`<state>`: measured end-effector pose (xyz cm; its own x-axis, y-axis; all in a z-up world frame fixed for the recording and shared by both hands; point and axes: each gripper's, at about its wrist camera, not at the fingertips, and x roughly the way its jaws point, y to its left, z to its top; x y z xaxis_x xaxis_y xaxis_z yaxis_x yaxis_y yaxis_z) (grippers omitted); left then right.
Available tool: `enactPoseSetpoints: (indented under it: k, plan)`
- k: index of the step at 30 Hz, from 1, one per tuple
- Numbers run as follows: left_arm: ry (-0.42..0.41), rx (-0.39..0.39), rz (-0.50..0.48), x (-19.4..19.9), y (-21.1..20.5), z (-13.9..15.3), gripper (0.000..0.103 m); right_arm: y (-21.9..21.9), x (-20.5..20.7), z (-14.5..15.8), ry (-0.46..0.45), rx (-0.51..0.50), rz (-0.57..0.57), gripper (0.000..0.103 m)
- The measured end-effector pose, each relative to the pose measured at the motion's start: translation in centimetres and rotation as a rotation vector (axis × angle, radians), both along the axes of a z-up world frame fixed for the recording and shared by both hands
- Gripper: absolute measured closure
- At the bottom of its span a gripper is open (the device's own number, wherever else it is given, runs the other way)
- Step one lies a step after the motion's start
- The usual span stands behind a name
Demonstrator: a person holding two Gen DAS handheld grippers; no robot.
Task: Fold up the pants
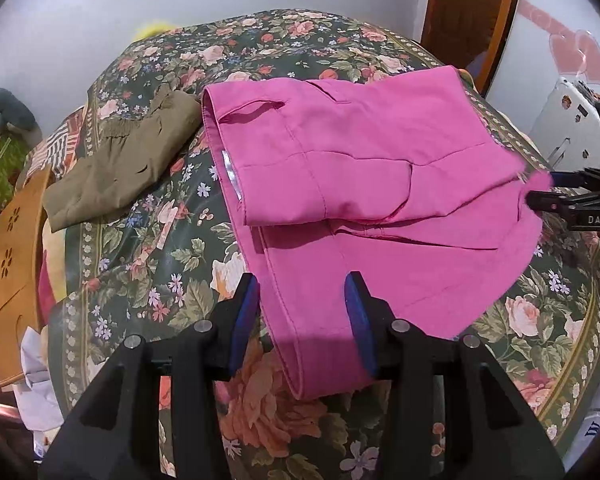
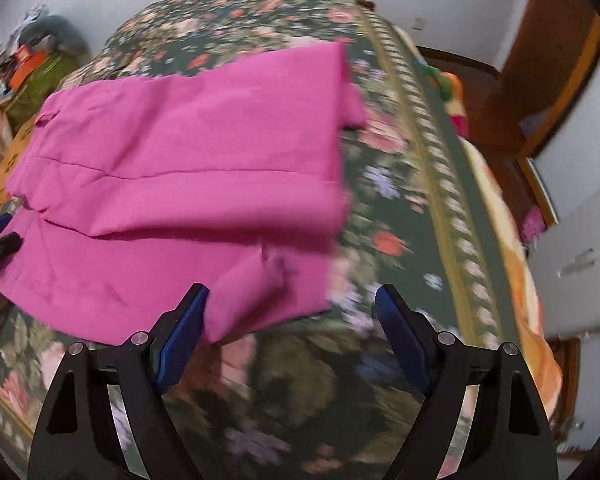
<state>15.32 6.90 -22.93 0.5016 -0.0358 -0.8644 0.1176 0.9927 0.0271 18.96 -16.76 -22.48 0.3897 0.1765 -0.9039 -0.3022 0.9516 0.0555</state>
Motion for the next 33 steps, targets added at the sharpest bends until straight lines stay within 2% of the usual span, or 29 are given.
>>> enactPoseSetpoints:
  k: [4, 6, 9, 12, 16, 19, 21, 26, 33]
  plan:
    - [0.002, 0.005, 0.010, 0.1, 0.2, 0.0, 0.052, -3.1, -0.6, -0.6, 0.011, -0.036, -0.073, 0.022]
    - [0.004, 0.006, 0.013, 0.1, 0.2, 0.1, 0.052, -4.7, -1.1, -0.9, 0.031, -0.057, -0.091, 0.028]
    - [-0.004, 0.038, 0.017, -0.2, 0.2, 0.9, 0.053, -5.6, -1.5, 0.3, 0.026, -0.010, -0.080, 0.029]
    - [-0.052, 0.065, 0.017, -0.6, 0.1, 3.0, 0.053, -5.3, -2.0, 2.9, -0.043, 0.015, -0.037, 0.028]
    - [-0.115, 0.087, -0.001, -0.6, -0.9, 5.9, 0.053, -2.4, -1.8, 6.5, -0.143, 0.057, 0.076, 0.027]
    - [-0.138, 0.110, -0.031, 0.0, -2.2, 7.0, 0.052, 0.4, -0.9, 7.7, -0.177, 0.090, 0.168, 0.027]
    - [-0.136, 0.122, -0.056, 0.6, -3.3, 7.0, 0.053, 2.0, -0.2, 7.5, -0.176, 0.101, 0.201, 0.027]
    - [-0.081, 0.156, -0.139, 2.3, -5.6, 4.8, 0.053, 5.2, 1.7, 4.4, -0.122, 0.065, 0.320, 0.027]
    - [-0.013, 0.168, -0.231, 3.5, -7.4, 1.7, 0.053, 6.6, 0.9, 1.5, -0.071, 0.036, 0.457, 0.029]
